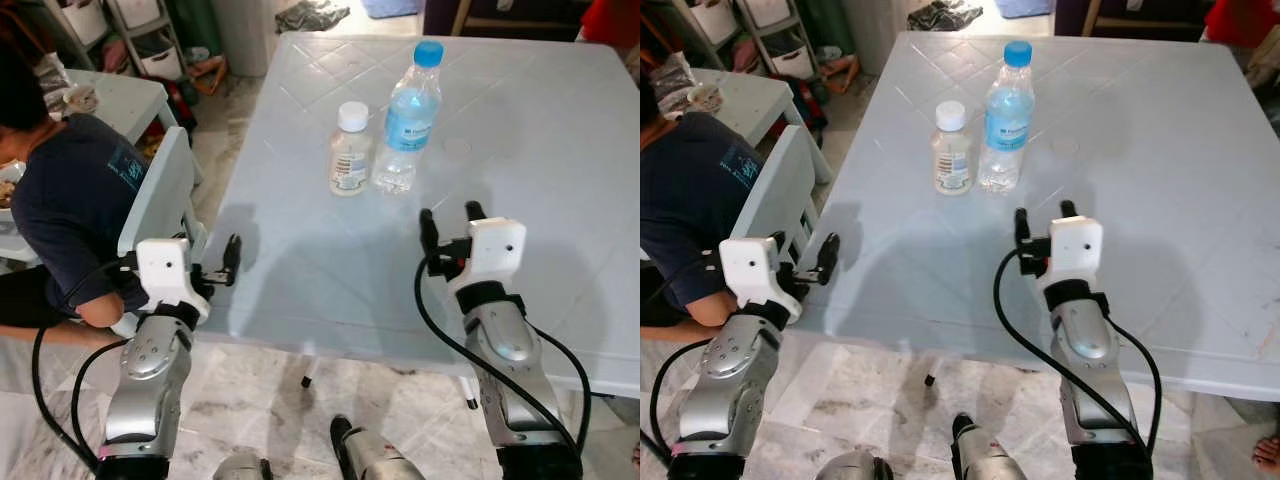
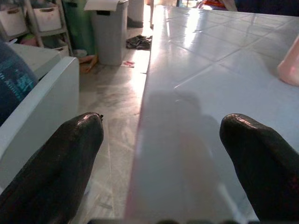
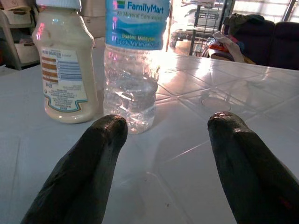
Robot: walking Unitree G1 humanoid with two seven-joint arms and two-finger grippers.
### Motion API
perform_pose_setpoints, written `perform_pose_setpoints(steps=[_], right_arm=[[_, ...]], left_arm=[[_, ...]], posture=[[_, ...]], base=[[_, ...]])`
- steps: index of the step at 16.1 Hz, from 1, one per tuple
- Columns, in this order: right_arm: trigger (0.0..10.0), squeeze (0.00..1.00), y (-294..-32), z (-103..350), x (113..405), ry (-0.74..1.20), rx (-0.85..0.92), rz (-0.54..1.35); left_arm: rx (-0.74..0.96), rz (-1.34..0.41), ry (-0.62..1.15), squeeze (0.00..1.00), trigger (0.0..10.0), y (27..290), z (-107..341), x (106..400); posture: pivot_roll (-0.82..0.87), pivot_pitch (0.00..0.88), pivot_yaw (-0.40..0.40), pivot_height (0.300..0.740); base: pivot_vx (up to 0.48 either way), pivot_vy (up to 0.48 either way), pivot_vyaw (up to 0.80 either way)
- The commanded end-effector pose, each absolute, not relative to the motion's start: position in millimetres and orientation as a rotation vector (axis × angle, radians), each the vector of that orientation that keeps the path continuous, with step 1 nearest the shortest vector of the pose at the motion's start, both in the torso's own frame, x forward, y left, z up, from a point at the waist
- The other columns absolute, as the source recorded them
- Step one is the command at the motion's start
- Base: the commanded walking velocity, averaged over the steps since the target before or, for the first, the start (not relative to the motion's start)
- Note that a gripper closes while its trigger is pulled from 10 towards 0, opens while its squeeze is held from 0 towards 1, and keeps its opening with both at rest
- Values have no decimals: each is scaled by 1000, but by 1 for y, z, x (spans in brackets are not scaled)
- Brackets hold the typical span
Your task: Restocking fridge
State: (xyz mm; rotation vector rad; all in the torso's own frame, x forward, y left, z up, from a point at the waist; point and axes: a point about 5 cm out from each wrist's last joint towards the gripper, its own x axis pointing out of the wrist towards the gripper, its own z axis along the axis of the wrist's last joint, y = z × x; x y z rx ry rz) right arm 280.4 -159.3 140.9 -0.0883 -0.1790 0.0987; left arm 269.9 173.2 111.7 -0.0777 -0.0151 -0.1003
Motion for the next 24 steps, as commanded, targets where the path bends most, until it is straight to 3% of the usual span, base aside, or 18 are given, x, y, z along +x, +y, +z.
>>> perform_pose_setpoints(steps=[1, 12, 19, 24], right_arm=[[10000, 0, -157, 139, 281, -177, -81, 110], [10000, 0, -161, 151, 289, -239, -143, 101], [10000, 0, -153, 147, 288, -234, -143, 136], [10000, 0, -154, 145, 288, -231, -151, 142]], left_arm=[[-76, -60, 2, 0, 10000, 183, 107, 266], [-87, -104, 3, 0, 10000, 172, 105, 267], [-82, -99, 9, 0, 10000, 177, 105, 269], [-85, -101, 5, 0, 10000, 175, 103, 272]], posture=[[-58, 109, 50, 740], [-68, 111, 47, 740], [-67, 111, 46, 740], [-71, 103, 41, 740]], base=[[0, 0, -506], [0, 0, 0], [0, -37, -509], [0, -328, 0]])
